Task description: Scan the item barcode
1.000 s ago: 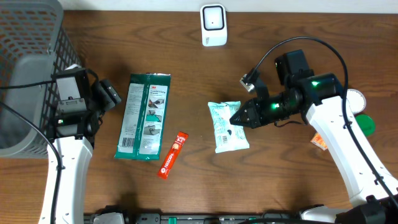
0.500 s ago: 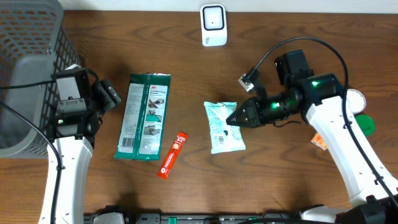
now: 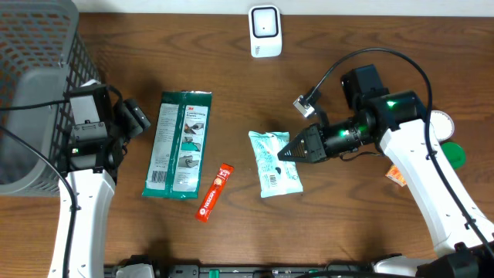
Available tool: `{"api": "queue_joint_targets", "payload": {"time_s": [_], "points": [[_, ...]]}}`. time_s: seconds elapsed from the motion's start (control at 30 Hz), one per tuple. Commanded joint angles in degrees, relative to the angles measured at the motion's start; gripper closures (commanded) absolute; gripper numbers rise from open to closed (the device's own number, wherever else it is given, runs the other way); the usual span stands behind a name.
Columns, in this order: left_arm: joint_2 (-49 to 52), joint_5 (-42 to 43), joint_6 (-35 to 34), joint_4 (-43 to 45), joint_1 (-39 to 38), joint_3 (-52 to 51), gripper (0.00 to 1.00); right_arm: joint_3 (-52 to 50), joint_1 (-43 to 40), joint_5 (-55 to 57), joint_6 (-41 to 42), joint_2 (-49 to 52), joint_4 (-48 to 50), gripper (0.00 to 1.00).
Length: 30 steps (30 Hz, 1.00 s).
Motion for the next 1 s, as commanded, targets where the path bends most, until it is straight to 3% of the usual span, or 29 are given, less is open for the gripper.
{"api": "queue_joint_targets", "payload": {"time_s": [0.0, 0.97], "points": [[-0.5, -0.7, -0.3, 0.0, 0.2, 1.5, 0.12, -0.2, 0.3, -0.5, -1.0, -0.9, 0.0, 0.99], [-0.5, -0.7, -0.3, 0.0, 0.2, 1.5, 0.12, -0.2, 0.3, 8.0, -1.0, -0.9, 0.5, 0.99]]}}
